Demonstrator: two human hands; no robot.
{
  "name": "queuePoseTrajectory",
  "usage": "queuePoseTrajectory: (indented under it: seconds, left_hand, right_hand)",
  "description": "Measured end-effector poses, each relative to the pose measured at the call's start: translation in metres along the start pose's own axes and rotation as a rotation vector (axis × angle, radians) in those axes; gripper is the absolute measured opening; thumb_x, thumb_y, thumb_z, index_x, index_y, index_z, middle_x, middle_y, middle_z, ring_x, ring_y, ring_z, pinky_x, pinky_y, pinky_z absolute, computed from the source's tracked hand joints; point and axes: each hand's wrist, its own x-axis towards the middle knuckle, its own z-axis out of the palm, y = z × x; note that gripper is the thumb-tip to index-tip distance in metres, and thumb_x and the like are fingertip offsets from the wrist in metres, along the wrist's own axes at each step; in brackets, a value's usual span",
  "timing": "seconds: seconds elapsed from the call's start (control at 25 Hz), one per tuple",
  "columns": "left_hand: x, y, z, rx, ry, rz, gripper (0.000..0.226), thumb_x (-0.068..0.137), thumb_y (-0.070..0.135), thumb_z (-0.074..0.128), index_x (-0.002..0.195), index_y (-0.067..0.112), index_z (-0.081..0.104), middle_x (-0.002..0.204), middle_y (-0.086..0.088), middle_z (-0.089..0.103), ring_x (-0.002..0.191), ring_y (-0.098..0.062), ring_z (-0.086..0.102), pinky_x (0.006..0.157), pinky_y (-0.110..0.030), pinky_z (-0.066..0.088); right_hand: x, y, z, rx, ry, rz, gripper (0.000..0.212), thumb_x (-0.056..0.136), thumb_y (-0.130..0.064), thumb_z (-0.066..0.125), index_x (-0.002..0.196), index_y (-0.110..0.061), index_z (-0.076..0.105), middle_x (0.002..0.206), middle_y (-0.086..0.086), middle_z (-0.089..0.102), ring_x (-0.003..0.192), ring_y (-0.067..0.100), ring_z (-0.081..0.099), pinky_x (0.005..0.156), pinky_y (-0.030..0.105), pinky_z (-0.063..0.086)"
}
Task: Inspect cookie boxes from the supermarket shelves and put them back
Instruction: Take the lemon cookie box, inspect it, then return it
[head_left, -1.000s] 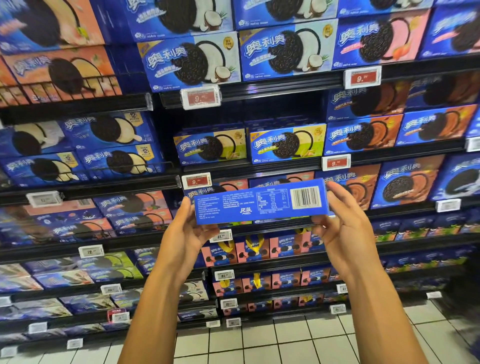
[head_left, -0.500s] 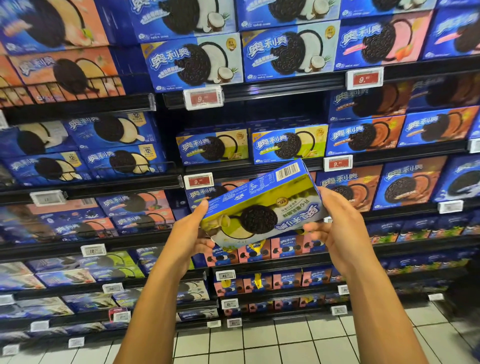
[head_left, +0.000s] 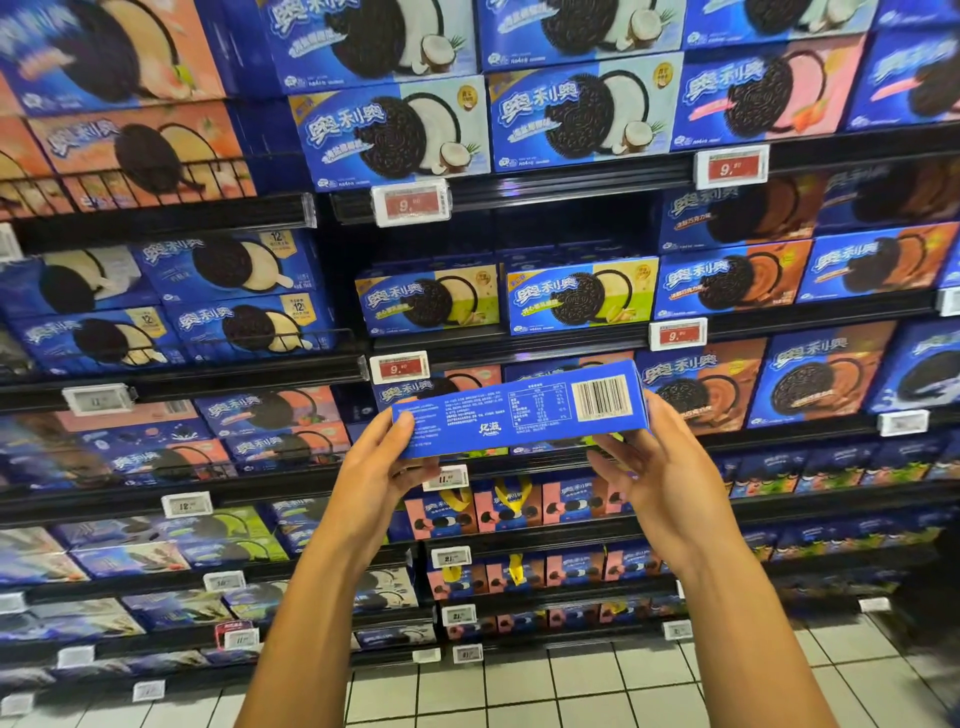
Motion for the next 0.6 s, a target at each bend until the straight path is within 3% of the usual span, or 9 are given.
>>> queuePoseTrajectory:
  seconds: [0.24, 0.32, 0.44, 0.52, 0.6]
  left_hand:
    - [0.002, -0.003, 0.005, -0.008, -0.019, -0.021, 0.045, 0.086, 0.049, 0.057, 0.121, 0.022, 0.064, 0.104, -0.004, 0.071, 0.086, -0.020, 0.069, 0.074, -0.028, 0.057]
    - [0.002, -0.006, 0.009, 0.020, -0.013, -0.071, 0.051, 0.084, 0.051, 0.057, 0.128, 0.025, 0.060, 0.113, -0.002, 0.071, 0.094, -0.019, 0.071, 0.075, -0.031, 0.059]
    - [0.003, -0.009, 0.020, 0.107, 0.041, -0.148, 0.078, 0.076, 0.056, 0.062, 0.147, 0.034, 0.039, 0.139, 0.009, 0.049, 0.118, -0.013, 0.055, 0.099, -0.044, 0.052]
    - [-0.002, -0.004, 0.034, 0.123, 0.013, -0.141, 0.092, 0.069, 0.066, 0.067, 0.150, 0.042, 0.030, 0.140, 0.016, 0.036, 0.121, -0.005, 0.044, 0.111, -0.048, 0.040]
    - [-0.009, 0.003, 0.047, 0.044, -0.081, -0.088, 0.089, 0.068, 0.073, 0.070, 0.145, 0.048, 0.034, 0.137, 0.027, 0.038, 0.116, 0.010, 0.049, 0.114, -0.047, 0.037]
  right_hand:
    - [0.001, 0.002, 0.001, 0.253, -0.014, 0.035, 0.039, 0.086, -0.045, 0.059, 0.109, -0.017, 0.073, 0.103, 0.011, 0.072, 0.103, 0.032, 0.070, 0.077, 0.042, 0.061]
    - [0.000, -0.001, 0.004, 0.245, -0.019, -0.018, 0.041, 0.086, -0.041, 0.060, 0.114, -0.014, 0.071, 0.104, 0.011, 0.073, 0.102, 0.029, 0.070, 0.077, 0.040, 0.061]
    - [-0.005, -0.002, 0.015, 0.080, -0.023, -0.166, 0.034, 0.087, -0.036, 0.061, 0.114, -0.017, 0.071, 0.106, 0.006, 0.074, 0.095, 0.017, 0.070, 0.077, 0.032, 0.060]
    - [-0.009, 0.002, 0.026, -0.006, -0.007, -0.252, 0.031, 0.086, -0.036, 0.063, 0.112, -0.024, 0.074, 0.112, 0.007, 0.072, 0.097, 0.013, 0.068, 0.080, 0.028, 0.058]
    - [-0.012, 0.005, 0.035, -0.046, 0.025, -0.314, 0.026, 0.085, -0.037, 0.065, 0.108, -0.033, 0.076, 0.112, 0.002, 0.074, 0.101, 0.012, 0.068, 0.084, 0.029, 0.057]
